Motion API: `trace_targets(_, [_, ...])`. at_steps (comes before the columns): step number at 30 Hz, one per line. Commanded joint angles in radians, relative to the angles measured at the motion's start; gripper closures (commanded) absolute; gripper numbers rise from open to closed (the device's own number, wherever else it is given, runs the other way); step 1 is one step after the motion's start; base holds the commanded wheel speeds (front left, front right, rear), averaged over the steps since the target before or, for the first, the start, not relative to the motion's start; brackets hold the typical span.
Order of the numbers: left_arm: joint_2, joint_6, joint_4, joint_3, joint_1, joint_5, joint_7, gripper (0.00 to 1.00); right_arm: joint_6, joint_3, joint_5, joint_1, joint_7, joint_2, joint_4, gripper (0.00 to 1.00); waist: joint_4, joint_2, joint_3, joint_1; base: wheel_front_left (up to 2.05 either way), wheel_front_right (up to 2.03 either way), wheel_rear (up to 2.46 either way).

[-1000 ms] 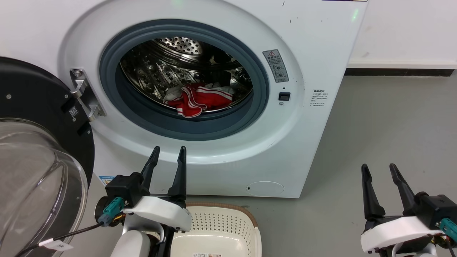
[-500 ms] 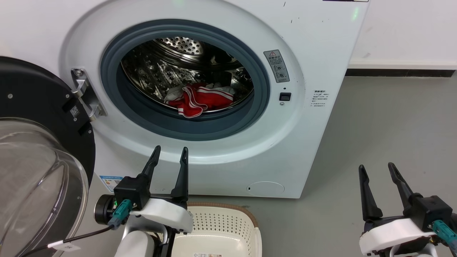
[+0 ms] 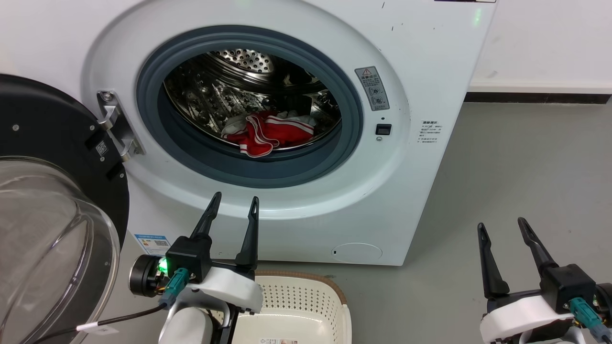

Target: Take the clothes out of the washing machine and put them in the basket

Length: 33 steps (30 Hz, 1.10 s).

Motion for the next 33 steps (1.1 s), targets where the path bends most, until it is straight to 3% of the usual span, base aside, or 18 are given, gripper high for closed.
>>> trace_targets(1, [0.002,0.006,0.001,0.0,-0.008,0.001,-0.003,0.0,0.0,0.001,0.0,0.012,-0.007,0.0,-0.001,0.0,0.0,-0.0001,0.0,0.0,0.0,0.0,0.0])
trace_targets(20, [0.002,0.011,0.006,0.007,-0.022,-0.002,-0.003,0.0,0.0,0.001,0.013,-0.001,-0.004,0.0,-0.001,0.0,0.004,-0.0001,0.018,0.0,0.0,0.0,0.0])
trace_targets(33, [0.002,0.037,0.037,0.023,-0.189,0.003,-0.003,0.0,0.0,0.019,0.018,-0.099,0.0,0.0,-0.067,0.0,-0.024,-0.0001,0.227,0.0,0.0,0.0,0.0])
